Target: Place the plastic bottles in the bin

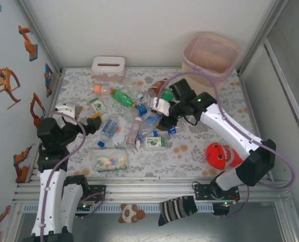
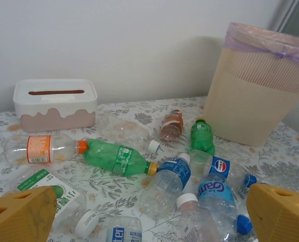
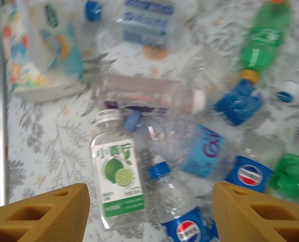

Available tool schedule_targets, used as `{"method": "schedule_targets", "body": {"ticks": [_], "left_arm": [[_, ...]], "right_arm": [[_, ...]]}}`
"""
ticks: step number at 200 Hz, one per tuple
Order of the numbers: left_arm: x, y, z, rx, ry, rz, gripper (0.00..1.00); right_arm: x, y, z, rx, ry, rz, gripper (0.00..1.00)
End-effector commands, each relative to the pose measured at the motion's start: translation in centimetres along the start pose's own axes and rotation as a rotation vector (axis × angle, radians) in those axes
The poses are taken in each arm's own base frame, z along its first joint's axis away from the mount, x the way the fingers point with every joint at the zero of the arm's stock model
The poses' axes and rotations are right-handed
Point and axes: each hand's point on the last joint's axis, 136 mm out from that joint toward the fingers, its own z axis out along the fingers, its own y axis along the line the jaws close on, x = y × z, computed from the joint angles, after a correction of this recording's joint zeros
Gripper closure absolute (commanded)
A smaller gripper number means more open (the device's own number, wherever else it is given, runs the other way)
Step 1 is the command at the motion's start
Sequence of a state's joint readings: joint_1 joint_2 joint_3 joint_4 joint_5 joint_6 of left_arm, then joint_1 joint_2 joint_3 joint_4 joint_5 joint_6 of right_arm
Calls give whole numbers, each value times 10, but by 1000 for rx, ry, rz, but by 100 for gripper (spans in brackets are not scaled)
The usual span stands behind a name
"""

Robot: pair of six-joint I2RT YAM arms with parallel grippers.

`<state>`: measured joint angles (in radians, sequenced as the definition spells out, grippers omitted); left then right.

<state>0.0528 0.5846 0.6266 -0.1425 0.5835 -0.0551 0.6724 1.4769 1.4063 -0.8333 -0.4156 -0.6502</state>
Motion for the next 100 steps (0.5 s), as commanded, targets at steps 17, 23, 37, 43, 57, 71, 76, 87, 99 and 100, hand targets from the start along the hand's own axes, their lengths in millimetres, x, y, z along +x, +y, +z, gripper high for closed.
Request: {"method": "schedule_targets", "body": {"ticks": [17, 23, 37, 43, 57, 71, 76, 87, 99, 100], "left_arm": [[-12, -3, -3, -1, -37, 27, 4], [-13, -2, -4, -5, -38, 29, 4], [-12, -1, -5, -13, -36, 33, 4], [-12, -1, -5, -15, -39, 37, 4], [-11, -1, -5, -18, -38, 38, 4], [-10, 0, -3, -18, -31, 35, 4], [-10, 0, -3, -18, -31, 36, 4], [-9, 1, -3, -21, -27, 37, 4], [-8, 2, -3, -27, -23, 35, 4], [-8, 3, -3, -28, -23, 34, 4]], "right_arm": [[17, 27, 46, -76, 95, -138, 35], [20, 30, 54, -82, 114, -153, 35], [28, 33, 71, -95, 166, -186, 35], [33, 33, 79, -100, 195, -202, 35], [43, 31, 93, -93, 247, -222, 35], [49, 30, 105, -99, 279, -233, 34], [51, 30, 108, -103, 285, -235, 34], [55, 30, 115, -106, 294, -234, 34], [60, 29, 122, -105, 305, -229, 33], [60, 29, 123, -104, 306, -228, 33]]}}
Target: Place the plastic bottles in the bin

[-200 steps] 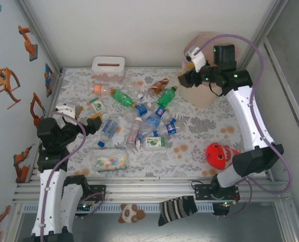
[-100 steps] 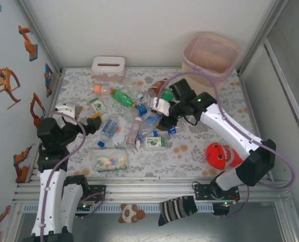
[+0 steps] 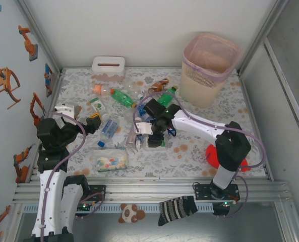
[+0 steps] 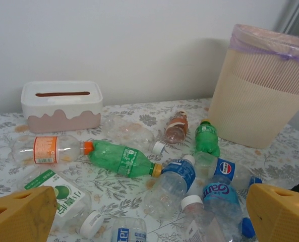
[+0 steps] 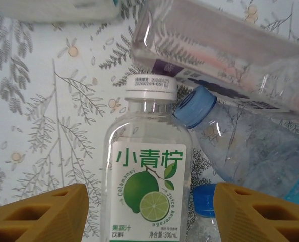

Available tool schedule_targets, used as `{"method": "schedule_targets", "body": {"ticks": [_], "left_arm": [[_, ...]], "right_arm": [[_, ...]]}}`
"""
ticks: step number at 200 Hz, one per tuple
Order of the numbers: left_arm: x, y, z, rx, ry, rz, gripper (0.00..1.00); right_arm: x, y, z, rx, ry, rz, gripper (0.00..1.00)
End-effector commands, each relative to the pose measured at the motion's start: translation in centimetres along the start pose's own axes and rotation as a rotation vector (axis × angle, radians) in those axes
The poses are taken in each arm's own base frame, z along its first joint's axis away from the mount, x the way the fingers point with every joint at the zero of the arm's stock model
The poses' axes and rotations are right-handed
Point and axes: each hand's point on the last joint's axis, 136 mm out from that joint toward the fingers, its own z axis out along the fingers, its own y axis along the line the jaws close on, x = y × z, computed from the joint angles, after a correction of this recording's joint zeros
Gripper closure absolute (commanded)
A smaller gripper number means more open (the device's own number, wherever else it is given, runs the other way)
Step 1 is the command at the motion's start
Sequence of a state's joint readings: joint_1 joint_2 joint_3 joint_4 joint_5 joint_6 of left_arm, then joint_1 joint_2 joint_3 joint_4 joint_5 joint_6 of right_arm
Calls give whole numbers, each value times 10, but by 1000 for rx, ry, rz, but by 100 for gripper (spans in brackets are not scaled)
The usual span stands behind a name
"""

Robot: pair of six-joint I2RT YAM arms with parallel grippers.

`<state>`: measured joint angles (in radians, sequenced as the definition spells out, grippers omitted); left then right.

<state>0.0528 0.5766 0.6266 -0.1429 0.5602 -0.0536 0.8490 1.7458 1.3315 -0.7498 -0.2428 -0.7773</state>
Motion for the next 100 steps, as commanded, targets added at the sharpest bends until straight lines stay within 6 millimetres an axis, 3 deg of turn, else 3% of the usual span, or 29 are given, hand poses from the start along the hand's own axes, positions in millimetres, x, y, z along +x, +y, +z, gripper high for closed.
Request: {"method": "schedule_targets", "body": {"ticks": [1, 100], "left_arm": [[-6, 0, -1, -5, -14, 28, 4], [-6, -1, 2, 11, -12, 20, 4]], "right_arm": [[6, -6, 10, 35, 30, -28, 33], [15, 4, 56, 2, 64, 32, 26]]}}
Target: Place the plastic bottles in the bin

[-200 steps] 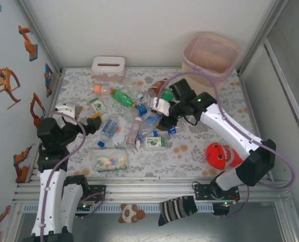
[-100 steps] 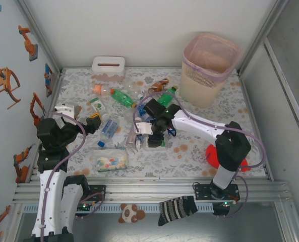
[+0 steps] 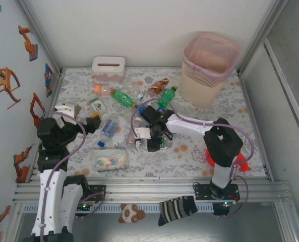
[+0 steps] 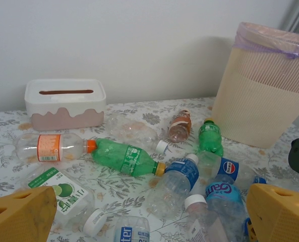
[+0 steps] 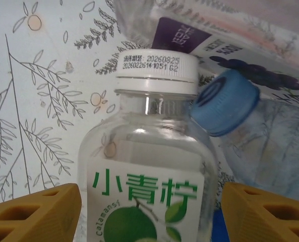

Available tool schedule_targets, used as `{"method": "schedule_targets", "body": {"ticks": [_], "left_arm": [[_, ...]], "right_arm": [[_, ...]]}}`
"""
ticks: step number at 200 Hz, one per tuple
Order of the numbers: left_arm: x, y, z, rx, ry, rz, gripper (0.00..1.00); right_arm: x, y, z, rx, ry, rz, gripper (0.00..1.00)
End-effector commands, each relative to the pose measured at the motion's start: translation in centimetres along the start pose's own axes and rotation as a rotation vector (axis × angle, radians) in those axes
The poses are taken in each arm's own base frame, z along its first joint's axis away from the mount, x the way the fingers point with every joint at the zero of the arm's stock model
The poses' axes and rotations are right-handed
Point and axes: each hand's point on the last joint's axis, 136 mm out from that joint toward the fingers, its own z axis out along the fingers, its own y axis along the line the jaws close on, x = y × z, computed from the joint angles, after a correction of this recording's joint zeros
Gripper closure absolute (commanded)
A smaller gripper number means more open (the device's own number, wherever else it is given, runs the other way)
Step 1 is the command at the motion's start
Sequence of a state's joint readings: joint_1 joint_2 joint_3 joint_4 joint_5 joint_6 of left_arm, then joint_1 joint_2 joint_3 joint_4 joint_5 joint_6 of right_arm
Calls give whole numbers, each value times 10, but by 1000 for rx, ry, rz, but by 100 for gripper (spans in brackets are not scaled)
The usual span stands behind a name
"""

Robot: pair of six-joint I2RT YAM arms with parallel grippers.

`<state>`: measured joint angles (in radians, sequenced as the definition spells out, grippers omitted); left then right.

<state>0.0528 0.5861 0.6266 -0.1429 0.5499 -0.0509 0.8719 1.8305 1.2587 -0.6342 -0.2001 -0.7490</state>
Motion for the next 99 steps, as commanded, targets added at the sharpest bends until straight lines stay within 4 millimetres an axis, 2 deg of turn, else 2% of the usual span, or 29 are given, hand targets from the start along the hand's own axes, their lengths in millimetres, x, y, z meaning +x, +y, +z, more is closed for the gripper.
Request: {"method": "schedule_targets", "body": {"ticks": [1, 54, 99], "left_arm": [[-8, -4, 0, 22, -19, 22, 4], [-9, -5, -1, 25, -25, 23, 4], [-8, -5, -1, 24, -23, 24, 4]], "right_arm": [[-1, 1, 12, 10, 9, 17, 26], [7, 1, 26, 13, 57, 26, 25], [2, 8, 18, -19, 41, 40, 23]]}}
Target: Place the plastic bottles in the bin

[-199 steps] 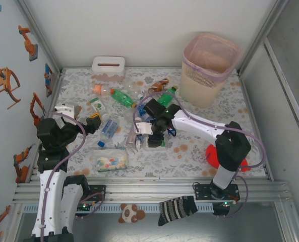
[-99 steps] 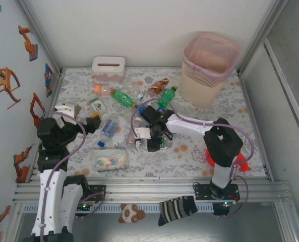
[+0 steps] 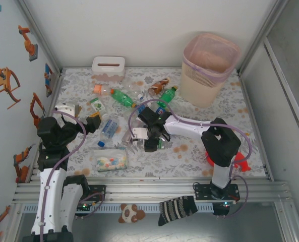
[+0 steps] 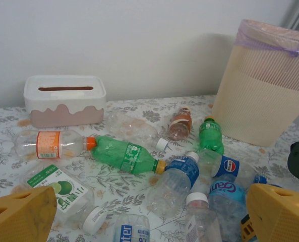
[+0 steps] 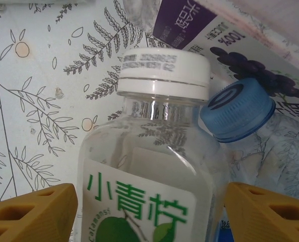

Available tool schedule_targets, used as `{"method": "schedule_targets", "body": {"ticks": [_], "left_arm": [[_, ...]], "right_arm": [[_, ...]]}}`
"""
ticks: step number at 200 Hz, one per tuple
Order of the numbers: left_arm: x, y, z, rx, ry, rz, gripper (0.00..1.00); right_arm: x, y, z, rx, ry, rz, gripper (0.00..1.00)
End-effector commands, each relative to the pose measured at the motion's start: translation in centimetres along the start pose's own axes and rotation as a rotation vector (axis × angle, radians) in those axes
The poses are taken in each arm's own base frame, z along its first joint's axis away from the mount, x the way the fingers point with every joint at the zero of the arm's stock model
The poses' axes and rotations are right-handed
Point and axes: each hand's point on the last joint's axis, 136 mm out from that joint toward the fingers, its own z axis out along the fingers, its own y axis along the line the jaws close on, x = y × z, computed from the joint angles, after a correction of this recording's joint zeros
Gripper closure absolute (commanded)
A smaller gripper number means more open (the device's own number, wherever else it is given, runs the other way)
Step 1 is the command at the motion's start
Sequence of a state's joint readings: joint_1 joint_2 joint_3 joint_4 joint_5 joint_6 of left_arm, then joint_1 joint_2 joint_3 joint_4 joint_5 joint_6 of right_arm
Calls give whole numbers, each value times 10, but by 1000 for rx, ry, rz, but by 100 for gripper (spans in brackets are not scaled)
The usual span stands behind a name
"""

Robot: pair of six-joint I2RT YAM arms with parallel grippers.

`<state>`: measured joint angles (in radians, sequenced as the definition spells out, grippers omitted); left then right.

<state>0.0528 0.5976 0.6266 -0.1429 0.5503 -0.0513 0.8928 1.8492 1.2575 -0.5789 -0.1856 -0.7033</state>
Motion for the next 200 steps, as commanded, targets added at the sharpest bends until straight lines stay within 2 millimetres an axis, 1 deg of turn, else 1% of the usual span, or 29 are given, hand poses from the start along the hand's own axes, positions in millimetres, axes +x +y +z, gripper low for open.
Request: {"method": "schedule_targets", "body": {"ticks": [1, 39, 48, 82, 161, 200], "left_arm": [[-10, -7, -3, 24, -31, 29, 4], [-11, -6, -3, 19, -32, 32, 4], [-11, -6, -3, 21, -31, 32, 4], [-11, -6, -4, 18, -32, 35, 4], [-11, -5, -4, 15, -31, 34, 4], [-11, -5, -4, 13, -32, 36, 4]], "right_arm": [[12, 12, 10, -47, 59, 22, 23], [4, 14, -2, -58, 24, 32, 19], [3, 14, -3, -58, 20, 35, 17], [4, 17, 0, -75, 23, 38, 16], [5, 9, 14, -33, 17, 19, 21], [6, 12, 18, -44, 12, 10, 26]]}}
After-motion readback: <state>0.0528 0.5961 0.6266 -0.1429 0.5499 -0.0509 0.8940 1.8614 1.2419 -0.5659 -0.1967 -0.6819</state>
